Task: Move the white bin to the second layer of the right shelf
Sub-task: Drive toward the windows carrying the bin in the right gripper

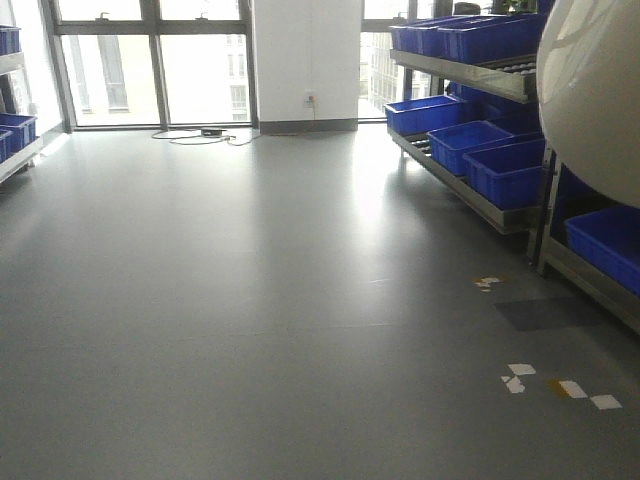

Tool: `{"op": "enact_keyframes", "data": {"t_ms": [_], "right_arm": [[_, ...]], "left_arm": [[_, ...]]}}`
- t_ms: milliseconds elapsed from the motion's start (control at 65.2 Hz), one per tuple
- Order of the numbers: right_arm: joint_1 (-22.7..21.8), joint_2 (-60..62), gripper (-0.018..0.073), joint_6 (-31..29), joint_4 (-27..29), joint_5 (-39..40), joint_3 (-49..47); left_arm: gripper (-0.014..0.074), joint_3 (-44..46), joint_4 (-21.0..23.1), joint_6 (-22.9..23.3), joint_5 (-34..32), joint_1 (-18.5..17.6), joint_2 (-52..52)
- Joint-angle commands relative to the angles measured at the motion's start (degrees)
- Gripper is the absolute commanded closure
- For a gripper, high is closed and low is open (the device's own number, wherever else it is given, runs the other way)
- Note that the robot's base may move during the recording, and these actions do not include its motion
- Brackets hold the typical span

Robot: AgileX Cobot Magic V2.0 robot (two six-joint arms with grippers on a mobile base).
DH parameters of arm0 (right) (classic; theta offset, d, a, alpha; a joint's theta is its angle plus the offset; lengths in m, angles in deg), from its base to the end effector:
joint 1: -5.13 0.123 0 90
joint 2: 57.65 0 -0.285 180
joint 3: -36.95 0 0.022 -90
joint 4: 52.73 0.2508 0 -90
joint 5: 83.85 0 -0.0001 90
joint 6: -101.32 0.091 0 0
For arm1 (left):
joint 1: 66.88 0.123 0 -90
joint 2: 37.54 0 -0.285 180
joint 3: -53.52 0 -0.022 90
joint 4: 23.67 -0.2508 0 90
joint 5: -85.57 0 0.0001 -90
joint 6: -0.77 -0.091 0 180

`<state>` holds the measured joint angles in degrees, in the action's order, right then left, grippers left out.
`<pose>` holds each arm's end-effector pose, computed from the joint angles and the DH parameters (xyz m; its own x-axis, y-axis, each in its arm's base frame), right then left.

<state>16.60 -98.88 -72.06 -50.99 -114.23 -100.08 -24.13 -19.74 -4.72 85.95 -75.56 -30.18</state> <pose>0.1131 0.0244 0.3201 -0.4334 0.0562 -0.8994 -0.1528 0.9790 0.1348 0.0553 -0.0085 0.2105 0.0836 0.0148 -0.9964 0.1491 0.9884 0.0272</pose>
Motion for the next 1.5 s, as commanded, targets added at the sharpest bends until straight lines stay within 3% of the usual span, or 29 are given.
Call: {"op": "enact_keyframes", "data": {"t_ms": [0, 1488], "right_arm": [[-0.3, 0.0, 0.0535, 0.0, 0.0, 5.7, -1.8], [-0.3, 0.0, 0.0535, 0.0, 0.0, 5.7, -1.8]], "left_arm": [[0.0512, -1.9, 0.3, 0.4, -5.0, -0.1, -0.8], [0.0512, -1.9, 0.3, 0.4, -5.0, -0.1, -0.8]]}}
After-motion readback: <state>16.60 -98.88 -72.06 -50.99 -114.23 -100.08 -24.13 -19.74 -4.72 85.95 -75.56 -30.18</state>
